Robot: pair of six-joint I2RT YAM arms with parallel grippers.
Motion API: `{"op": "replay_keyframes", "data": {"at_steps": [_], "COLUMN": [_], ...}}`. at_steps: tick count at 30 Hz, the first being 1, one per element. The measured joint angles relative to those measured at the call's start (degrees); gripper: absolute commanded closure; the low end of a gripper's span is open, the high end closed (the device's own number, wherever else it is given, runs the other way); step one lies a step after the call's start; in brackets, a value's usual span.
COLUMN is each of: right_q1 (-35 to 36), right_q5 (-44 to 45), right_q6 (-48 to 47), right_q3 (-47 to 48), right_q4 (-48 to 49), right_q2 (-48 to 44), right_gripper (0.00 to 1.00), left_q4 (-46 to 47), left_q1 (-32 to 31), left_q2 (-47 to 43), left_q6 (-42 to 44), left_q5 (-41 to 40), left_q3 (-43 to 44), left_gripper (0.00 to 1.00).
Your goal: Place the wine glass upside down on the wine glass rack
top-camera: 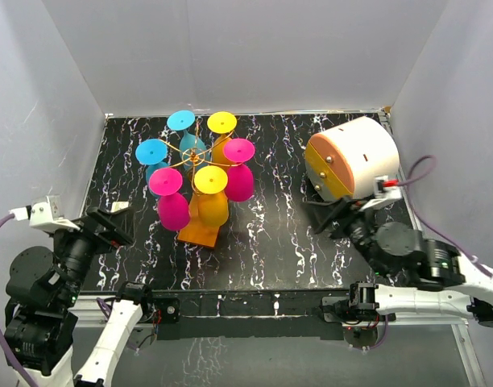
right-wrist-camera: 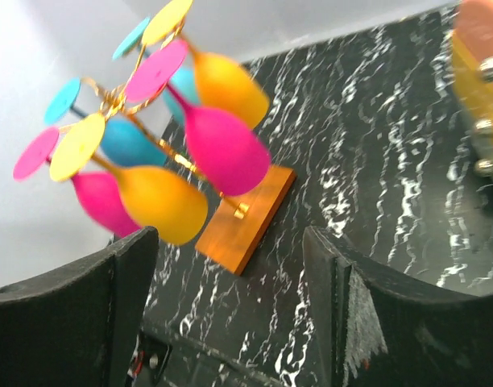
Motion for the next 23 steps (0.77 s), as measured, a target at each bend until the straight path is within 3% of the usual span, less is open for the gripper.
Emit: {"op": "replay_keyframes", "data": {"at_steps": [3,11,23], "right_q1": [-0.02,-0.02,-0.02], "right_q5": [5.05,13.64,16.61], "right_q6": [0.0,-2.86,-5.2], "right_q3": [2.21,6.16,7.13], "right_q4": [-4.28,-8.15,-8.41], "right_q2": [-4.2,-8.98,-8.83], "right_gripper": [0.2,0.17,0.18], "left_q4": [-0.37,0.66,2.89], "left_q1": [-0.52,-0.83,-1.05], "left_q2": [-1.29,-5.84,-7.67], "left_q6": [2.05,5.62,7.85], "left_q5": [-3.91,-8.98,-10.27], "left_q3": [-0.02,-0.2,0.83], "left_gripper": [0.01,0.01,0.02]}}
